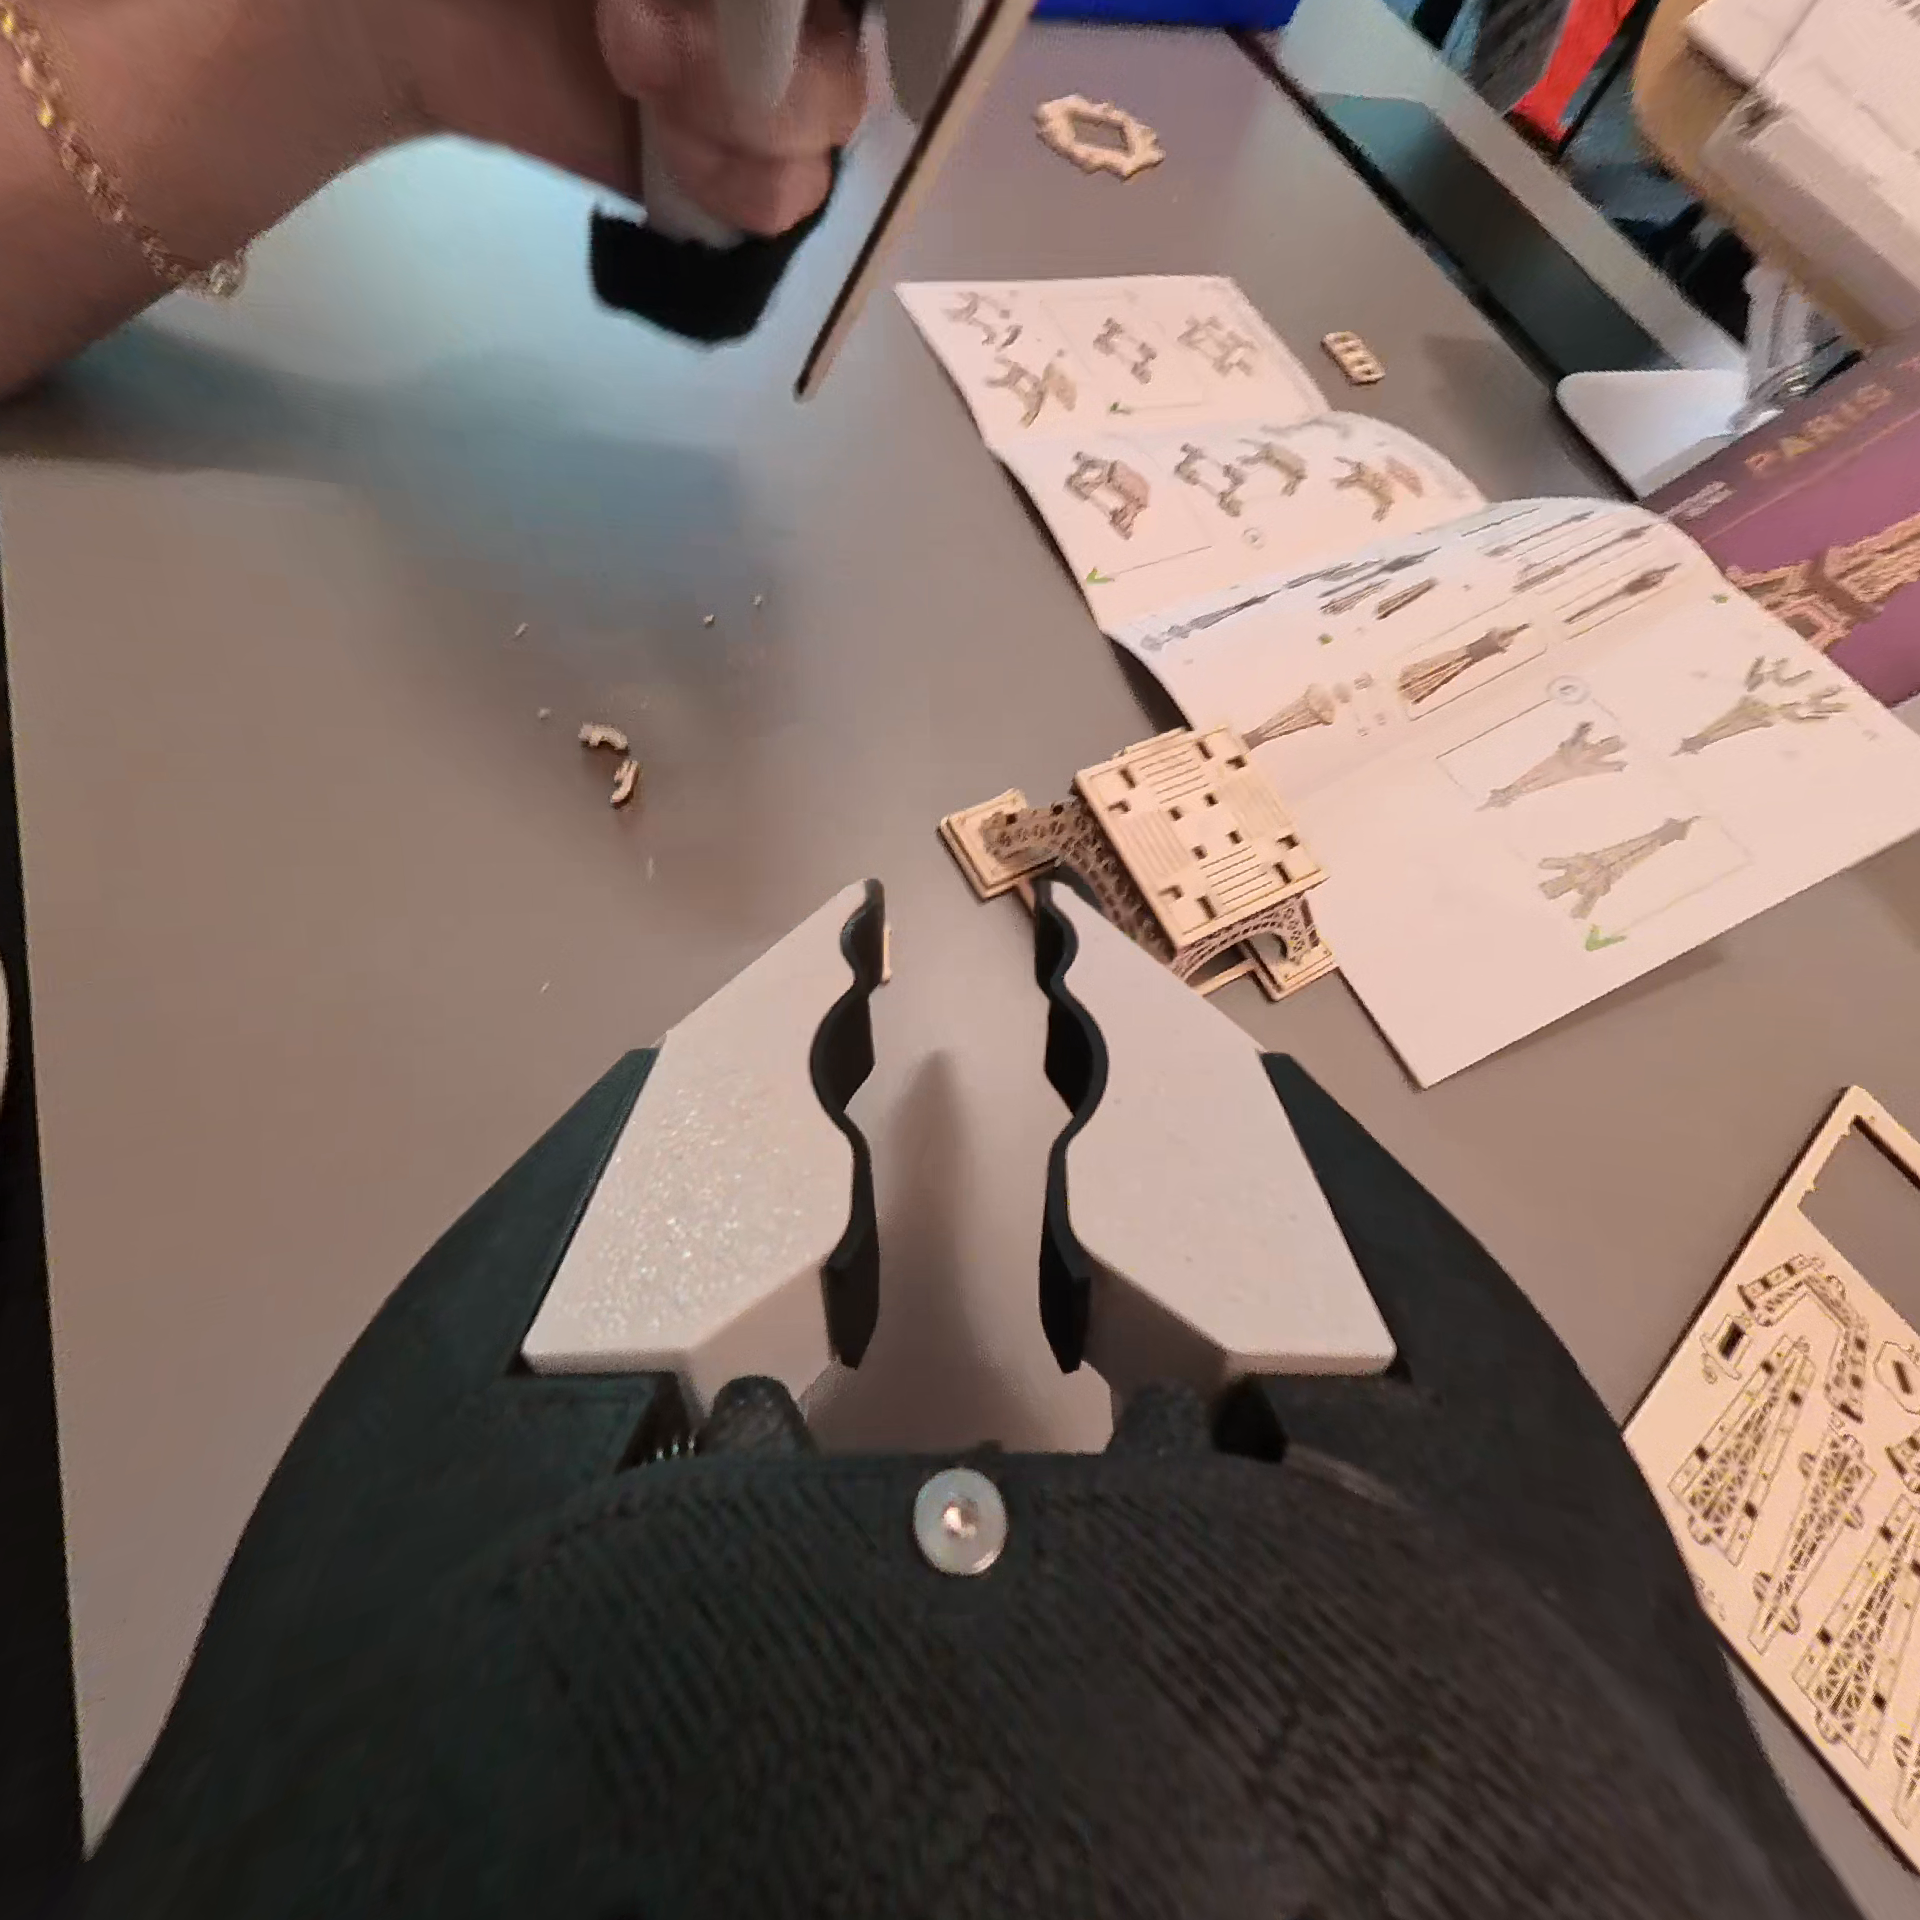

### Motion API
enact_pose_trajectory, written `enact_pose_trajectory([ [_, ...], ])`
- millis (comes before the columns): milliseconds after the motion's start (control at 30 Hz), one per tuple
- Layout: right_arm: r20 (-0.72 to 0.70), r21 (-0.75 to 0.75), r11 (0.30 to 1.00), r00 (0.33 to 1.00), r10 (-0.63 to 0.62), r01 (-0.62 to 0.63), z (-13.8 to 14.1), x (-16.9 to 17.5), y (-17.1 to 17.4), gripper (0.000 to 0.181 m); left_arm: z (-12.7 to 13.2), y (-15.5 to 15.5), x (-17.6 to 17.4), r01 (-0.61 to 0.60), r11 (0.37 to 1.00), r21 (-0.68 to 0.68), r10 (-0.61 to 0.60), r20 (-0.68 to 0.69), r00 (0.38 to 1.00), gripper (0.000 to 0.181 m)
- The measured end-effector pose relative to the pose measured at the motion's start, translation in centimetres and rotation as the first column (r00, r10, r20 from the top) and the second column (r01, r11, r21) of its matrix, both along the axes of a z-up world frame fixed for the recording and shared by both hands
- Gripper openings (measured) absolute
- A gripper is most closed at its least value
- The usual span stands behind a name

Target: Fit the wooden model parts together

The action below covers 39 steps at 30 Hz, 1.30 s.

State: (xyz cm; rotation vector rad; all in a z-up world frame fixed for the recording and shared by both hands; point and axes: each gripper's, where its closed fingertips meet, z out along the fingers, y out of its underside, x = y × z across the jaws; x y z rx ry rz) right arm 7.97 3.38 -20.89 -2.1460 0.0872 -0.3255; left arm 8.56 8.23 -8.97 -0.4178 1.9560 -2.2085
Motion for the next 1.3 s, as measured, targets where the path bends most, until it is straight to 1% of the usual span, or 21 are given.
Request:
enact_pose_trajectory([
  [67, -0.003, 0.070, 0.997, 0.999, -0.037, 0.038, 1.1, 0.4, 0.8, 0.026, 0.9, 0.3, 0.0, 0.029, 0.994, -0.106, -0.033, -0.043, 0.999, 0.000],
  [167, -0.030, 0.217, 0.974, 0.997, -0.065, 0.070, 3.2, 0.6, 2.4, 0.029, 1.9, 0.5, 0.1, 0.054, 0.969, -0.241, -0.080, -0.098, 0.992, 0.000],
  [233, -0.029, 0.315, 0.946, 0.998, -0.063, 0.069, 4.9, 0.5, 3.2, 0.032, 2.0, 0.3, 0.3, 0.061, 0.957, -0.283, -0.099, -0.121, 0.988, 0.000],
  [300, -0.046, 0.405, 0.913, 0.998, -0.033, 0.049, 6.5, -0.1, 3.9, 0.039, 2.0, -0.1, 0.2, 0.075, 0.948, -0.309, -0.116, -0.118, 0.986, 0.000],
  [400, -0.110, 0.480, 0.876, 0.994, 0.022, 0.034, 7.3, -0.9, 5.0, 0.043, 2.5, -0.7, -0.6, 0.126, 0.930, -0.345, -0.164, -0.084, 0.983, 0.000],
  [467, -0.135, 0.519, 0.855, 0.988, 0.069, 0.012, 7.6, -1.5, 5.4, 0.037, 2.7, -1.2, -1.3, 0.168, 0.919, -0.356, -0.198, -0.047, 0.979, 0.000],
  [500, -0.150, 0.542, 0.841, 0.984, 0.094, 0.002, 7.8, -1.7, 5.5, 0.030, 2.8, -1.3, -1.6, 0.187, 0.914, -0.360, -0.214, -0.037, 0.976, 0.000],
  [600, -0.183, 0.596, 0.803, 0.972, 0.150, -0.011, 8.3, -2.1, 5.4, 0.020, 2.7, -1.5, -1.7, 0.195, 0.913, -0.359, -0.220, -0.031, 0.975, 0.000],
  [633, -0.186, 0.602, 0.798, 0.968, 0.170, -0.024, 8.3, -2.3, 5.4, 0.018, 2.7, -1.5, -1.7, 0.197, 0.912, -0.361, -0.222, -0.030, 0.975, 0.000],
  [767, -0.159, 0.578, 0.815, 0.976, 0.151, -0.033, 7.9, -2.3, 5.7, 0.019, 2.8, -1.5, -1.8, 0.206, 0.902, -0.379, -0.232, -0.024, 0.972, 0.000],
  [800, -0.149, 0.571, 0.820, 0.979, 0.141, -0.032, 7.8, -2.2, 5.8, 0.016, 2.8, -1.5, -1.7, 0.205, 0.903, -0.377, -0.232, -0.026, 0.972, 0.000],
  [867, -0.126, 0.566, 0.824, 0.983, 0.134, -0.040, 7.8, -2.2, 5.9, 0.002, 2.6, -1.7, -1.8, 0.206, 0.909, -0.363, -0.230, -0.025, 0.973, 0.000],
  [967, -0.125, 0.546, 0.837, 0.984, 0.126, -0.038, 7.5, -1.9, 5.7, 0.002, 2.3, -1.8, -1.7, 0.196, 0.924, -0.327, -0.215, -0.020, 0.976, 0.000],
  [1067, -0.120, 0.501, 0.865, 0.989, 0.092, -0.020, 6.6, -1.3, 5.1, 0.001, 1.5, -2.0, -1.7, 0.185, 0.950, -0.253, -0.195, -0.017, 0.981, 0.000],
  [1167, -0.079, 0.431, 0.902, 0.996, 0.049, -0.011, 5.4, -0.6, 4.5, 0.001, 0.3, -2.3, -1.8, 0.168, 0.976, -0.135, -0.171, -0.007, 0.985, 0.001],
  [1300, -0.012, 0.352, 0.935, 0.999, -0.035, 0.037, 4.1, 0.9, 3.5, 0.001, -1.0, -2.5, -1.4, 0.101, 0.995, 0.023, -0.102, 0.028, 0.994, 0.015],
])
